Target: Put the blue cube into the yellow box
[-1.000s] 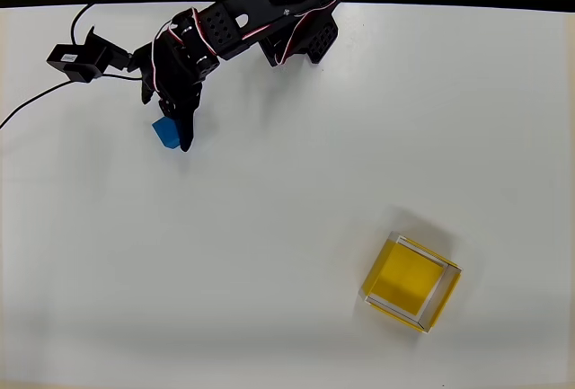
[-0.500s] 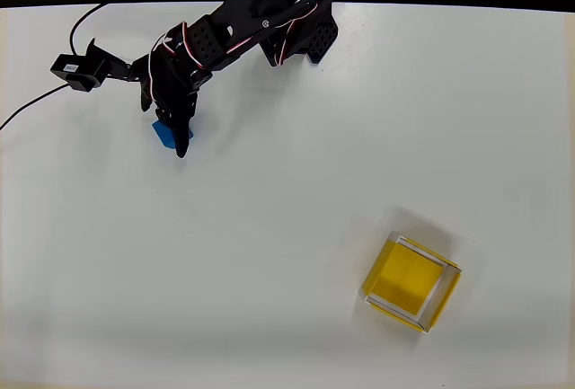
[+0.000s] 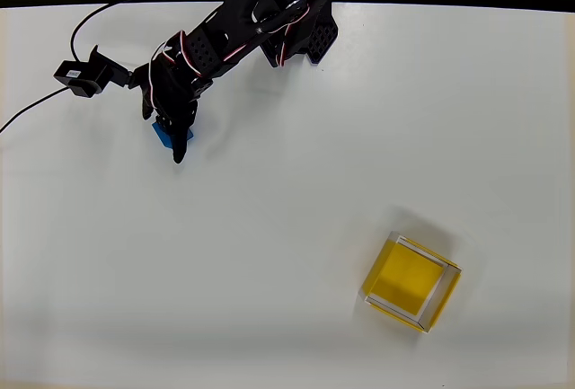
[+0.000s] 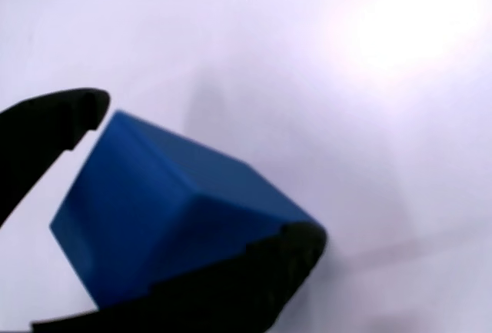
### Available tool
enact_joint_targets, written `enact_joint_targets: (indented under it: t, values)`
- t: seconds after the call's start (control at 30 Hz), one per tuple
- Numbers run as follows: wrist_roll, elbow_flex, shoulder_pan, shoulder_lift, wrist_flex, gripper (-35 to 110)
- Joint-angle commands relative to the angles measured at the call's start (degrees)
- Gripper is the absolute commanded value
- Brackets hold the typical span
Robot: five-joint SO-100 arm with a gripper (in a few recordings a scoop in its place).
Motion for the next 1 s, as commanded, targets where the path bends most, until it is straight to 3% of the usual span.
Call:
enact_joint_targets:
  t: [0.0, 0.97]
  values:
    - [-0.6, -0.4, -0.4, 2.1, -1.1, 45]
    - [-3.5, 3.3, -2.5, 5.0, -1.1, 19]
